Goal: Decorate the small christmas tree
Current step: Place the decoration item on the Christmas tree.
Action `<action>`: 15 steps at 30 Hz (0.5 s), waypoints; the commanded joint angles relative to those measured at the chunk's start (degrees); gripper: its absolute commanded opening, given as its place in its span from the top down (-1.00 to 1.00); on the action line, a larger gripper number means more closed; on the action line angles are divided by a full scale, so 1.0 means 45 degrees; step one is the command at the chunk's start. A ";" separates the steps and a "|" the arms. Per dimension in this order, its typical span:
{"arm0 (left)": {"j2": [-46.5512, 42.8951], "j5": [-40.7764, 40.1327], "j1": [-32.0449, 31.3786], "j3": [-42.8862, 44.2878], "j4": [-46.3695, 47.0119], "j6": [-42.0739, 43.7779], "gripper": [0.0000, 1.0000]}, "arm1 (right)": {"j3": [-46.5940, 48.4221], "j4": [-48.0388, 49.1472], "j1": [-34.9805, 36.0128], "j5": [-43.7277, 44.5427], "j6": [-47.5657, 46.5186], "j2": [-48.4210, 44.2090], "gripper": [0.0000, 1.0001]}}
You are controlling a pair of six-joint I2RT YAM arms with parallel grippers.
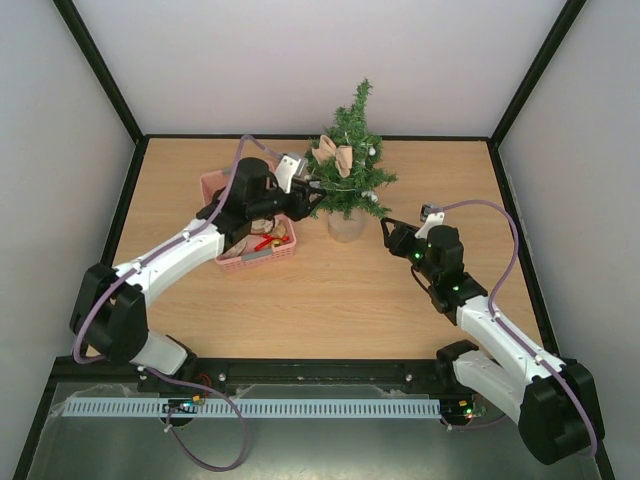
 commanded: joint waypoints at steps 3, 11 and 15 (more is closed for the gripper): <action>0.0465 0.0235 -0.0051 0.0770 0.0524 0.0222 0.17 | 0.0217 0.0000 -0.0034 0.0175 -0.0054 -0.0122 0.10; 0.0944 0.0173 -0.0150 0.0964 0.0788 0.0250 0.17 | 0.0169 0.0120 -0.0031 0.0166 -0.0014 -0.0033 0.10; 0.1119 0.0013 -0.0259 0.0988 0.0836 0.0305 0.17 | 0.0159 0.0175 -0.0041 0.0146 0.0016 -0.0004 0.10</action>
